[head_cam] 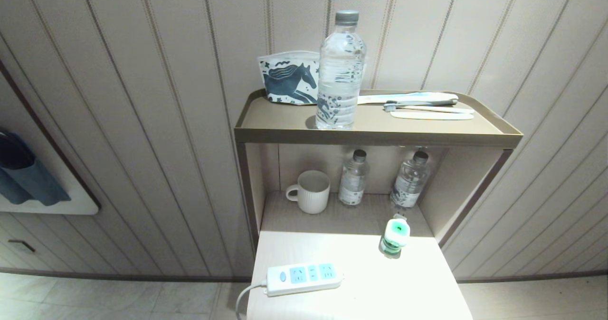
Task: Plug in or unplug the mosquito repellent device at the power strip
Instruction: Pick up the mosquito repellent liquid
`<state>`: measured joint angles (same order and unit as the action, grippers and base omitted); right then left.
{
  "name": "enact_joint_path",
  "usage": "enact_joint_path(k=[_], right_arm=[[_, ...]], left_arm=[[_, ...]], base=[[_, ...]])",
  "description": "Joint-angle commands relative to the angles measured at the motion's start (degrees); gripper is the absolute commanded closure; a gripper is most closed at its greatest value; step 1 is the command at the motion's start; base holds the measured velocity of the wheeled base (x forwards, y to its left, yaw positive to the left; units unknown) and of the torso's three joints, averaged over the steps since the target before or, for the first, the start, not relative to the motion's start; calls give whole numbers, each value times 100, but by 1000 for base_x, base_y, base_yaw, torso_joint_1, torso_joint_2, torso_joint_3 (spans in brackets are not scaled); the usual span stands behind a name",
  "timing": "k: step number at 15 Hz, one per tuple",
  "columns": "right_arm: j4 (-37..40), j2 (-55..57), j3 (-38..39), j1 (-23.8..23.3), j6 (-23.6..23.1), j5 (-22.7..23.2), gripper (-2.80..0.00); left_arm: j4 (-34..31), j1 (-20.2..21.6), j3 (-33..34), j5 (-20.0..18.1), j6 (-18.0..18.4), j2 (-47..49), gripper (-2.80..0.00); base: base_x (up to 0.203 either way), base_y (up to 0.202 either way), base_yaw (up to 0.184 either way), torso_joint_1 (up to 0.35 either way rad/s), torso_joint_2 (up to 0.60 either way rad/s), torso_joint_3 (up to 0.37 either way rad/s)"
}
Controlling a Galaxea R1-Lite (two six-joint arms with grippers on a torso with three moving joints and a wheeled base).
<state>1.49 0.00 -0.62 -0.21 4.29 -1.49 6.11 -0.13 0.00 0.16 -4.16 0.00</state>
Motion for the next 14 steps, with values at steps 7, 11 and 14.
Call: enact_joint_path(k=[7,11,14], right_arm=[[1,0,-8,-6,-42,16,0],[171,0,-80,0,-85,-39,0],[563,0,-220,-6,-80,-45,0]], left_arm=[[13,5,0,2,-6,9,0],[13,5,0,2,-6,9,0],[13,5,0,2,-6,9,0]], base=[[0,0,0,0,0,0],[0,0,0,0,0,0],[0,0,0,0,0,0]])
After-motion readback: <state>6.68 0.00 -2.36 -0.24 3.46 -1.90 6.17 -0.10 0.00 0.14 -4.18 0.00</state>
